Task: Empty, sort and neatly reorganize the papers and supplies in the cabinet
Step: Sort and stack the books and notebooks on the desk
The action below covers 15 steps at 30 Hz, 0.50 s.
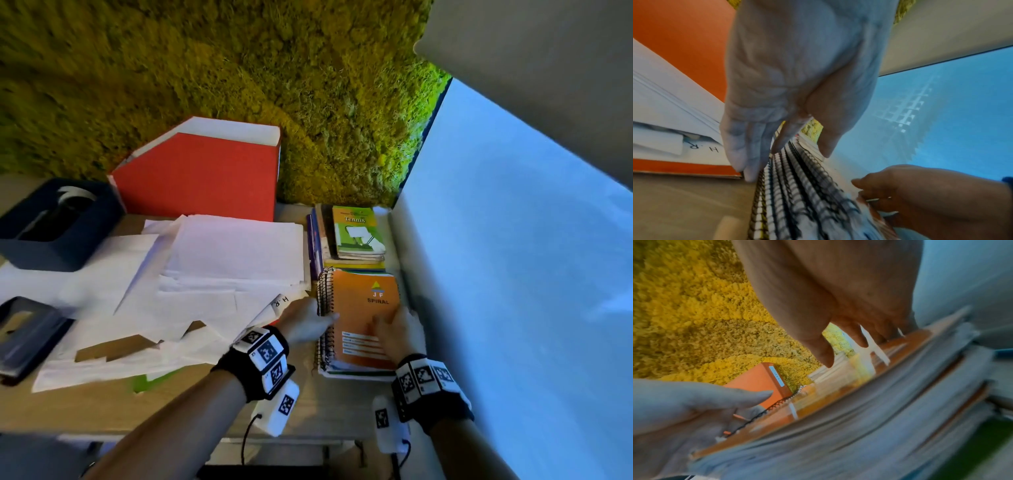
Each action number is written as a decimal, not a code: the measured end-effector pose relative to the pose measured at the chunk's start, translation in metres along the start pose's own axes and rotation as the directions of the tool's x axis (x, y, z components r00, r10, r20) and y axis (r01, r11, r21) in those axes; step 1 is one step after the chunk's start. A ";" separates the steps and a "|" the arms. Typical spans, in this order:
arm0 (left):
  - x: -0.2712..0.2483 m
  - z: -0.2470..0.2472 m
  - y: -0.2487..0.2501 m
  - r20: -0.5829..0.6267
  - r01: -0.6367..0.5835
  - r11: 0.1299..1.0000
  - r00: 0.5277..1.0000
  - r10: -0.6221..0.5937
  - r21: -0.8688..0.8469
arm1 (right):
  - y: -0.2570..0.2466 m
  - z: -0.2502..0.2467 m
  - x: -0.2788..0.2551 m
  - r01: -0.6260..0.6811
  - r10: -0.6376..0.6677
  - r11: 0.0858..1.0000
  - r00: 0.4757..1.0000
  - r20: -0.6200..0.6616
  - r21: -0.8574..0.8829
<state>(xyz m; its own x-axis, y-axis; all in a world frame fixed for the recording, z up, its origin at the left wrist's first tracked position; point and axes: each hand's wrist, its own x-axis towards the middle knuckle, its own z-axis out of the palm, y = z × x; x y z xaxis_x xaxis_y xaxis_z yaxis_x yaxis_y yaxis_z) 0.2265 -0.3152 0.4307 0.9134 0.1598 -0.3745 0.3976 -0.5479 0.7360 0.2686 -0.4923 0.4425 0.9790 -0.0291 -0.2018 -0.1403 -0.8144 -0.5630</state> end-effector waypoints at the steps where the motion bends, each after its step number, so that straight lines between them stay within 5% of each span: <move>1: 0.000 -0.007 -0.004 -0.032 0.008 1.000 0.999 -0.008 0.001 | -0.007 0.000 -0.003 0.020 -0.020 1.000 0.999 -0.036 -0.001; 5: 0.003 -0.047 -0.027 -0.192 0.035 0.993 0.981 -0.014 0.109 | -0.039 0.011 -0.014 0.226 -0.224 0.974 0.961 -0.165 -0.005; 10: 0.011 -0.109 -0.075 -0.290 0.147 0.989 0.948 -0.134 0.023 | -0.085 0.045 -0.016 0.436 -0.431 0.900 0.876 -0.218 -0.026; 15: 0.014 -0.172 -0.135 -0.450 0.297 0.955 0.850 -0.273 -0.018 | -0.129 0.100 -0.004 0.435 -0.437 0.899 0.899 0.024 0.057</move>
<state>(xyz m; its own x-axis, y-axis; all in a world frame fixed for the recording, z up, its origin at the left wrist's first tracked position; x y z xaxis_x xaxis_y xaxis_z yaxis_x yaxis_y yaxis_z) 0.2012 -0.0975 0.4233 0.7075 0.6550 -0.2654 0.6525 -0.4611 0.6014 0.2676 -0.3293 0.4354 0.9380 0.3436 0.0448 0.2912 -0.7119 -0.6391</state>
